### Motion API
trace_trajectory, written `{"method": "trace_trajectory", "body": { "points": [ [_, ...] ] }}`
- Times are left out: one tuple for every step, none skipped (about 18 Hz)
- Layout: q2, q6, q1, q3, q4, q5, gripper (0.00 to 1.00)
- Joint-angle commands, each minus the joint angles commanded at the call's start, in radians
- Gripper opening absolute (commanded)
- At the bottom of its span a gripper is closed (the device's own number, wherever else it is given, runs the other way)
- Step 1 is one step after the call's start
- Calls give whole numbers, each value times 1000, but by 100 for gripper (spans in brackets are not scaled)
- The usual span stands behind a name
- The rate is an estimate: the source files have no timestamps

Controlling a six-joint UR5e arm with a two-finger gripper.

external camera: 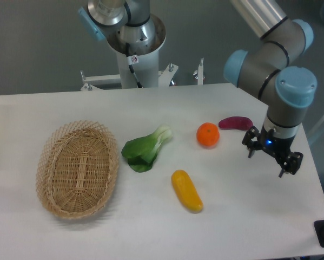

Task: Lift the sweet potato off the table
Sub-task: 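Lower the gripper over the purple sweet potato, fingers straddling it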

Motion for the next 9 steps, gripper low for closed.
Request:
{"method": "trace_trajectory", "body": {
  "points": [
    [6, 66, 5, -11, -2, 0, 100],
    [8, 148, 9, -28, -2, 2, 100],
    [9, 231, 12, -44, 0, 8, 100],
    [11, 296, 24, -58, 0, 11, 100],
    [17, 341, 38, -69, 0, 11, 100],
    [18, 367, 49, -81, 0, 9, 100],
    [20, 393, 64, -97, 2, 5, 100],
    [22, 427, 77, -106, 2, 3, 100],
    [26, 466, 84, -111, 0, 3, 100]
  ]
}}
